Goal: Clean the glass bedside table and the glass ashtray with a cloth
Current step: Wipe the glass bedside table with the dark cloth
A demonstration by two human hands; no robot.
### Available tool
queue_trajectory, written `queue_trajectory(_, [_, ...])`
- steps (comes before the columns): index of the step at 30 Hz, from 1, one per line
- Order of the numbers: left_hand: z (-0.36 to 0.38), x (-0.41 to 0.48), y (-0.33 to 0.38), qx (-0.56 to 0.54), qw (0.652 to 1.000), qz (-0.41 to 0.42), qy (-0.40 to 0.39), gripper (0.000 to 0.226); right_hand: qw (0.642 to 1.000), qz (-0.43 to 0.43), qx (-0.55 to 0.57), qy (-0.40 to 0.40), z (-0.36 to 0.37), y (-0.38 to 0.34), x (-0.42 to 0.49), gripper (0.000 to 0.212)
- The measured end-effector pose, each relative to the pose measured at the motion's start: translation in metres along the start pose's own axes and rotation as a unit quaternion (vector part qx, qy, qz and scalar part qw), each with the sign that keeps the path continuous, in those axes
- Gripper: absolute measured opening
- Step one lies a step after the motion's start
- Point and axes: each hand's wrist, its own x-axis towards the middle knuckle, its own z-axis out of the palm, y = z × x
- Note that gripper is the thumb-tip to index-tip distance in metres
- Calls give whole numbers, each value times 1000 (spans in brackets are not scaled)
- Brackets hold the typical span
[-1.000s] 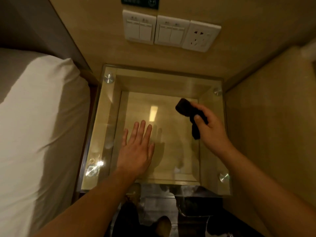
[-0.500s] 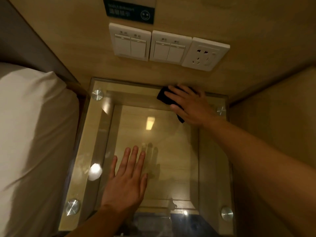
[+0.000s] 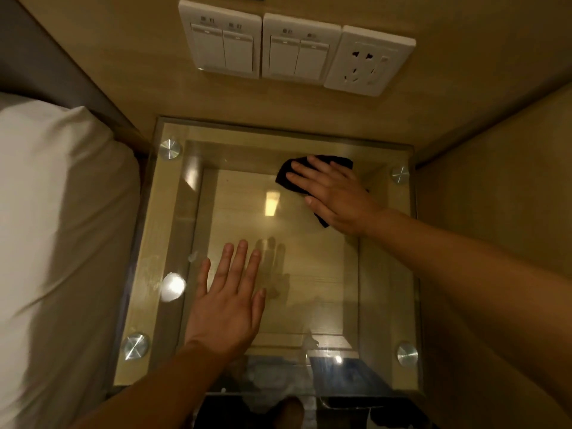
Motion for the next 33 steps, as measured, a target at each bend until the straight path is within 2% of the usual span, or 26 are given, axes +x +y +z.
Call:
queue_trajectory(14, [-6,-2,3,-12,1000,-8,-11,65,1000,-17,-11,10,55,-72,-110,52])
queue_trajectory(22, [-8,-4,4,-24,1000,-10,5,65,999,-23,29,10,78,-111,-164,51])
queue_trajectory(33, [-9,-5,5,-35,999,-11,8,65,998,-41,51,-22,101,-164,-218,52])
